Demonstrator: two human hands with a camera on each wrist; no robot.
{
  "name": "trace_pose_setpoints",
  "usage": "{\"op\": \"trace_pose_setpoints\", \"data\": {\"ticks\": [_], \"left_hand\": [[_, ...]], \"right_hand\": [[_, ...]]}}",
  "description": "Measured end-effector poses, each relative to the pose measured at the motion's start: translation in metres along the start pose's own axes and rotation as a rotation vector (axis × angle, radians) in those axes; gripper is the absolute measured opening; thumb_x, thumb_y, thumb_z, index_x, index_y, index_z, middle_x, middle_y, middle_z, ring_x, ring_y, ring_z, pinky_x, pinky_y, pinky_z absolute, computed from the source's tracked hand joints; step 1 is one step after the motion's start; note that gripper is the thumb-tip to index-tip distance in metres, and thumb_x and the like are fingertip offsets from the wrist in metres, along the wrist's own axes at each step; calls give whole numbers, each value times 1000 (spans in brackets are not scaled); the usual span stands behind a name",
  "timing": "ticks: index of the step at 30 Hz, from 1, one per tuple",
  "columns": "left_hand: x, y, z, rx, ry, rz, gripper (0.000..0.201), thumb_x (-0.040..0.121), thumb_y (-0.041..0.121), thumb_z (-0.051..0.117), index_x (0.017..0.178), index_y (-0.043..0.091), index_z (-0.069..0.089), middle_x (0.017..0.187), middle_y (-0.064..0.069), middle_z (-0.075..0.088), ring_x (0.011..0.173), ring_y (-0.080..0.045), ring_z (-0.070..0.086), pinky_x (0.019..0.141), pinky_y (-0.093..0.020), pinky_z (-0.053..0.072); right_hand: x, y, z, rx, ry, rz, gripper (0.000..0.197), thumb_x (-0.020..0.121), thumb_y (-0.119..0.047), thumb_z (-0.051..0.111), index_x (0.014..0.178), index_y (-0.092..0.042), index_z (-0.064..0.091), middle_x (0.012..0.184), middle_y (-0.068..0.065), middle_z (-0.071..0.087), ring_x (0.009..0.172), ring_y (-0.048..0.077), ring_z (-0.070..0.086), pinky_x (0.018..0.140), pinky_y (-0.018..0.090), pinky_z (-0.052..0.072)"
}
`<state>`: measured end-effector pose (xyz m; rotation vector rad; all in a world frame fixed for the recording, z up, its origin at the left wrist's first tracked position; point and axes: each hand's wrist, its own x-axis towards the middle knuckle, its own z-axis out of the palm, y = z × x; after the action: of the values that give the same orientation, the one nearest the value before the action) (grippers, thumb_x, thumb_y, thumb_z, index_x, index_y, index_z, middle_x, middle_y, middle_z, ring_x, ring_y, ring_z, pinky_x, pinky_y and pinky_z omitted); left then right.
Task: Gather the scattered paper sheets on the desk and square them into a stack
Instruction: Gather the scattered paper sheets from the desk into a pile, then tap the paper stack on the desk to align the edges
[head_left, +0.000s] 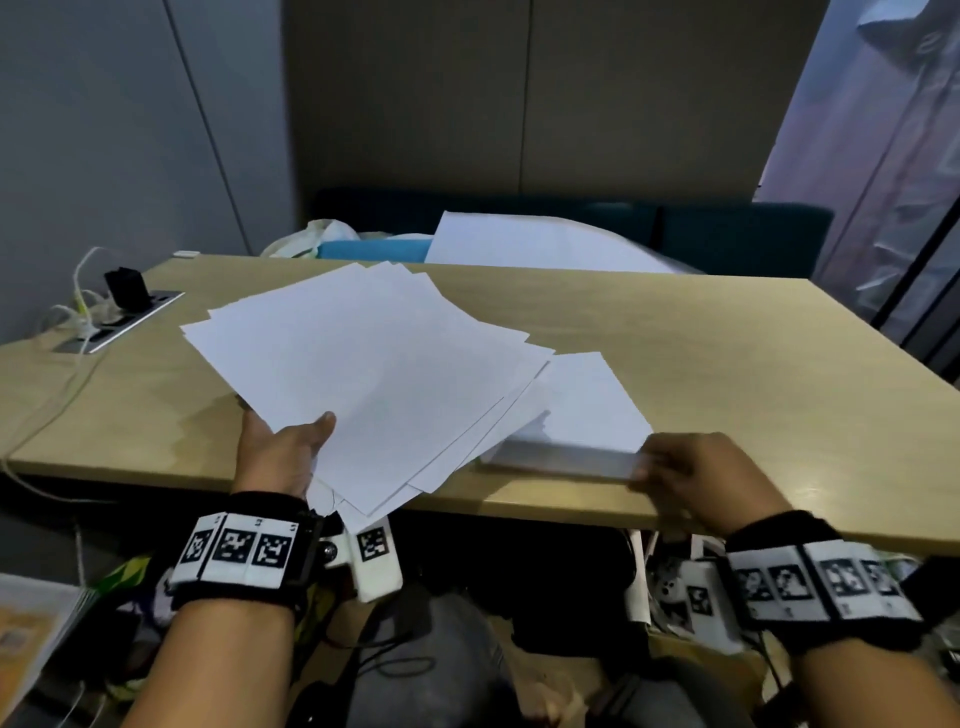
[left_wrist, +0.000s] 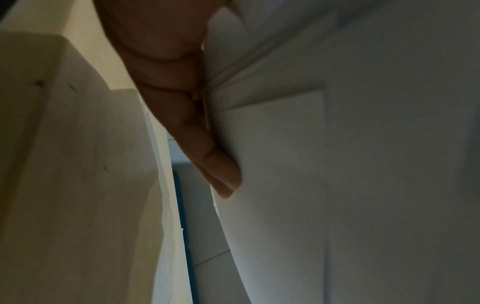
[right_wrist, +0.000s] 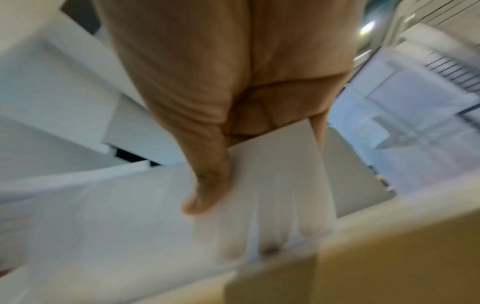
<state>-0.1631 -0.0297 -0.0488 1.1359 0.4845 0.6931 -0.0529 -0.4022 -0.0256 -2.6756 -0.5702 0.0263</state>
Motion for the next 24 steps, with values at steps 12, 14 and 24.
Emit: {"op": "trace_pose_setpoints", "data": {"ticks": [12, 14, 24], "left_hand": [[-24, -23, 48, 77, -155, -139, 61, 80, -26, 50, 136, -2, 42, 126, -20, 58, 106, -32, 59, 97, -44, 44], [-31, -32, 65, 111, -210, -179, 56, 80, -28, 49, 131, -6, 44, 120, -22, 59, 100, -32, 60, 97, -47, 44], [-45, -41, 92, 447, -317, -270, 16, 92, 37, 53, 85, 24, 62, 89, 3, 63, 83, -24, 61, 85, -35, 51]], "right_hand": [[-29, 37, -68, 120, 806, 72, 38, 85, -11, 47, 113, -27, 67, 102, 13, 73, 91, 35, 66, 82, 40, 52], [-31, 13, -57, 129, 769, -39, 38, 82, -8, 47, 113, -17, 68, 101, 11, 74, 89, 31, 69, 77, 33, 49], [-29, 0, 24, 117, -56, -256, 44, 85, -42, 31, 112, -48, 65, 134, -19, 54, 133, 12, 44, 110, 39, 35]]}}
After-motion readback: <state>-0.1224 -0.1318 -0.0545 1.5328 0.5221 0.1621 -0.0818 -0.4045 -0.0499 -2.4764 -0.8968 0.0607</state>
